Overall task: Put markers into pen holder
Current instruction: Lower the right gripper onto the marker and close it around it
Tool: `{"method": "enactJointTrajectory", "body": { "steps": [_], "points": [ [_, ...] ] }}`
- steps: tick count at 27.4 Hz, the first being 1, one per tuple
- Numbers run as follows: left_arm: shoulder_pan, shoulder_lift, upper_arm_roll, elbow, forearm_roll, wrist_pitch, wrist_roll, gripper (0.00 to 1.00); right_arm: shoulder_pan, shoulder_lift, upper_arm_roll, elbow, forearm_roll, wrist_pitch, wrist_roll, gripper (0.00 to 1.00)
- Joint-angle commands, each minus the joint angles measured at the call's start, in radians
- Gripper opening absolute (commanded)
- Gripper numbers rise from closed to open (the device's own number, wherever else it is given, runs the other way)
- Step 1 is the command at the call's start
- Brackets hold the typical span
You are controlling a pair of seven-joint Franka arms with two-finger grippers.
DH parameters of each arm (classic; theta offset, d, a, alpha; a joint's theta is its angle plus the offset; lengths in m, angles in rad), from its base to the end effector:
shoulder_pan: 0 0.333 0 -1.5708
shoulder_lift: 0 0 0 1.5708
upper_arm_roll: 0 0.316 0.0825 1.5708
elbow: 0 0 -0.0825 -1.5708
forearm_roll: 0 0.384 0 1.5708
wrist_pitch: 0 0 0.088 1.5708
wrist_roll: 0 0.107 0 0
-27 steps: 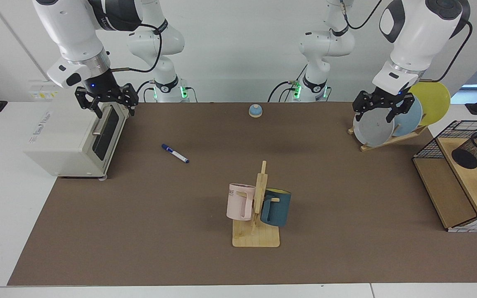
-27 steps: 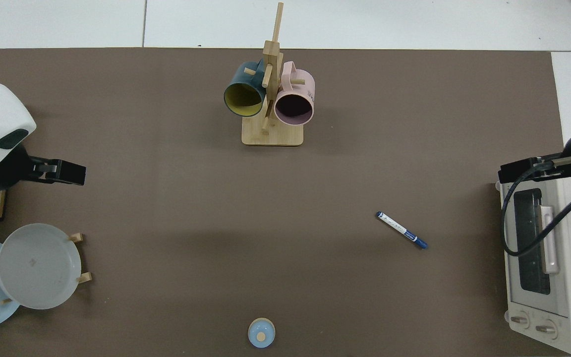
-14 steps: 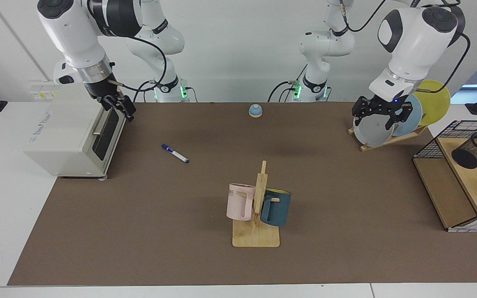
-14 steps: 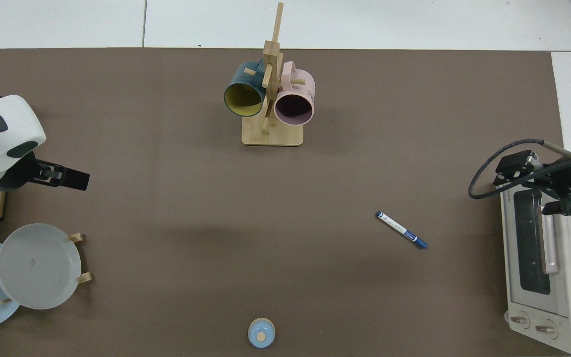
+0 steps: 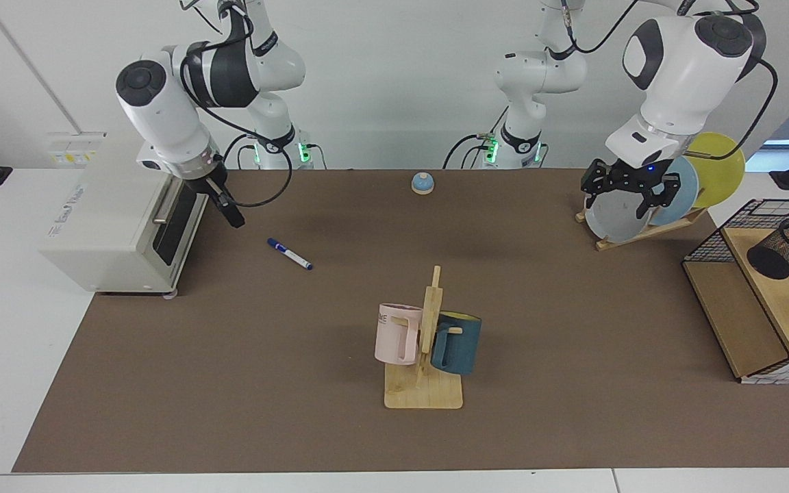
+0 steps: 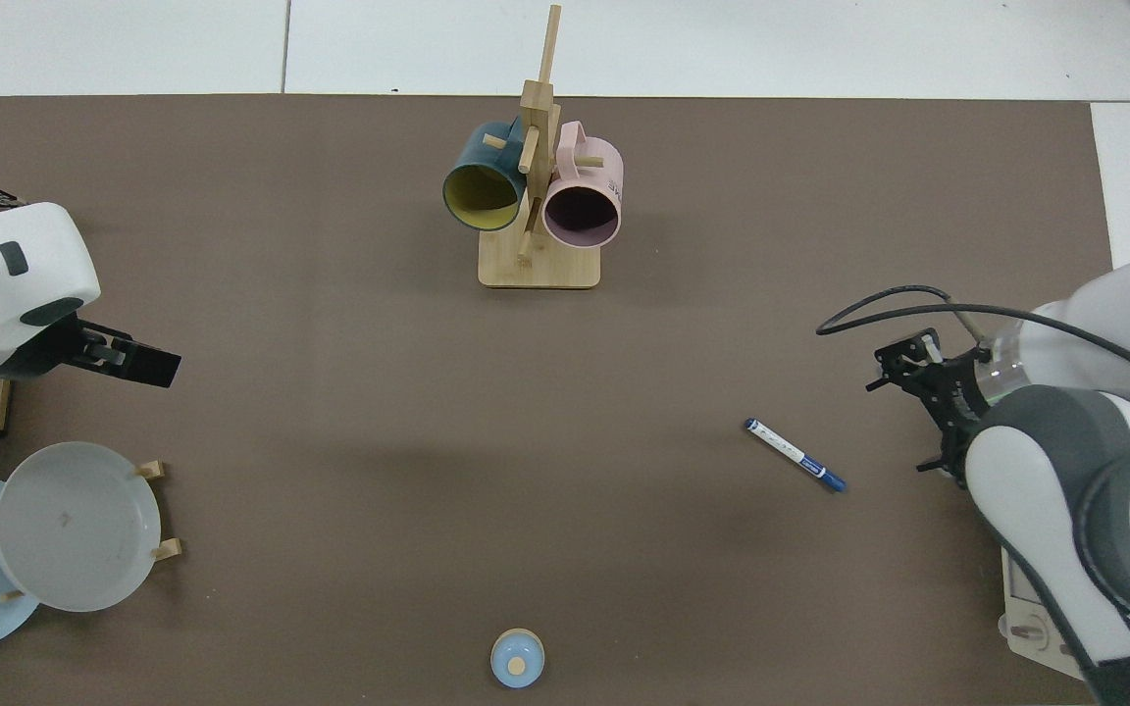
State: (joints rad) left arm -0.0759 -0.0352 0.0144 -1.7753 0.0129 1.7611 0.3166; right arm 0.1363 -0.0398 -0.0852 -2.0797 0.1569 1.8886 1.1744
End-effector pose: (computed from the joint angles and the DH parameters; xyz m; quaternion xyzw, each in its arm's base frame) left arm 0.5530 -0.0328 0.5632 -0.9819 0.1890 -0.0096 0.0074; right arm 0.5197 0.0379 0.4338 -0.8253 0.5547 0.1043 0.0172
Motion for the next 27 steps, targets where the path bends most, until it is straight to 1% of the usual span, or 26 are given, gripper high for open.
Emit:
{"method": "enactJointTrajectory", "body": {
  "steps": [1, 4, 6, 8, 13, 15, 20, 27],
  "points": [
    [-0.001, -0.051, 0.004, -0.071, -0.001, 0.037, 0.029, 1.0, 0.039, 0.038, -0.001, -0.129, 0.066, 0.236, 0.194, 1.0],
    [-0.001, -0.066, 0.004, -0.102, -0.002, 0.052, 0.025, 1.0, 0.031, 0.073, -0.001, -0.134, 0.073, 0.28, 0.26, 1.0],
    [-0.001, -0.083, 0.004, -0.128, -0.002, 0.06, 0.018, 1.0, 0.029, 0.086, -0.001, -0.135, 0.105, 0.288, 0.261, 1.0],
    [-0.001, -0.095, 0.004, -0.147, -0.004, 0.07, 0.013, 1.0, 0.028, 0.09, -0.001, -0.143, 0.13, 0.297, 0.261, 1.0],
    [-0.001, -0.106, 0.004, -0.165, -0.004, 0.072, 0.022, 1.0, 0.019, 0.089, -0.001, -0.192, 0.165, 0.333, 0.258, 1.0],
    [-0.001, -0.109, 0.004, -0.173, -0.004, 0.069, 0.027, 1.0, 0.011, 0.089, -0.001, -0.21, 0.17, 0.351, 0.258, 1.0],
    [-0.002, -0.143, 0.006, -0.214, -0.005, 0.072, 0.099, 1.0, 0.023, 0.089, -0.001, -0.241, 0.171, 0.359, 0.245, 1.0],
    [-0.002, -0.163, 0.006, -0.242, -0.01, 0.06, 0.12, 1.0, 0.023, 0.066, -0.001, -0.286, 0.171, 0.354, 0.231, 1.0]
  ]
}}
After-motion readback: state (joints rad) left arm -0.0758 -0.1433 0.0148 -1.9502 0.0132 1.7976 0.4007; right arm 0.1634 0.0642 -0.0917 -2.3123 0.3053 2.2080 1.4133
